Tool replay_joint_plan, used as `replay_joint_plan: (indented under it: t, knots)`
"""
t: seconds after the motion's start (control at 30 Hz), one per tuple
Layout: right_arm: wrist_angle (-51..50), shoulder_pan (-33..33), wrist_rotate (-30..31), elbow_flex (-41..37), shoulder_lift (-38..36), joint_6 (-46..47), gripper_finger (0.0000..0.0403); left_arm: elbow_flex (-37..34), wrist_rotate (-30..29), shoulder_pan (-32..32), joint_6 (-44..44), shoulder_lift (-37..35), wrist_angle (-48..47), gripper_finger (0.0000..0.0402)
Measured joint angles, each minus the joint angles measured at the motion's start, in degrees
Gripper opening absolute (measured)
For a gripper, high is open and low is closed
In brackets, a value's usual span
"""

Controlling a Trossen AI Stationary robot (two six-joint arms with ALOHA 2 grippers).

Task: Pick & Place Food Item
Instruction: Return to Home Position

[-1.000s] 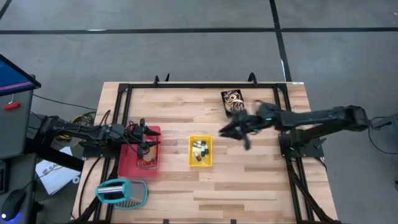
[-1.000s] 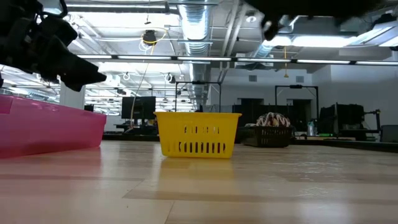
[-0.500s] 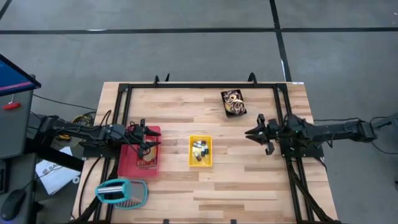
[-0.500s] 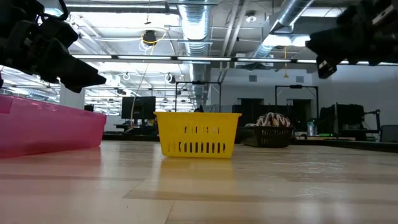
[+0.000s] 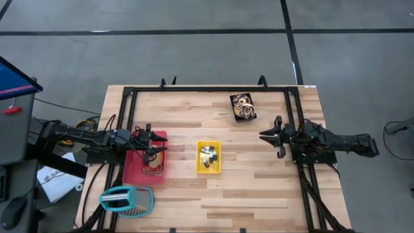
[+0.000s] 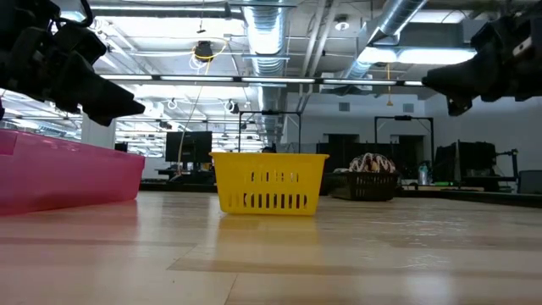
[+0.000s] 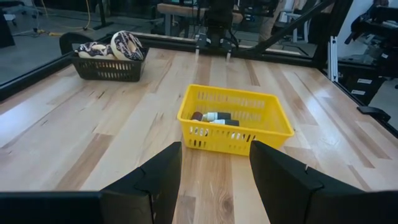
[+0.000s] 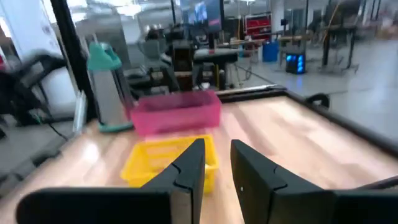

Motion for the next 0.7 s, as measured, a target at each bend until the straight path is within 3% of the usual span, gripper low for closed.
replay_joint_plan:
  t: [0.17,0.7]
  knots:
    - [-0.5,0.0,-0.6,0.0,0.5,6.6,0.0071,0.0,-0.1,0.0,0.0,0.0,0.3,0.0186]
    - [-0.6,0.9,-0.6,0.0,0.2,6.9,0.0071,0.0,-0.1,0.0,0.0,0.1,0.9,0.0186]
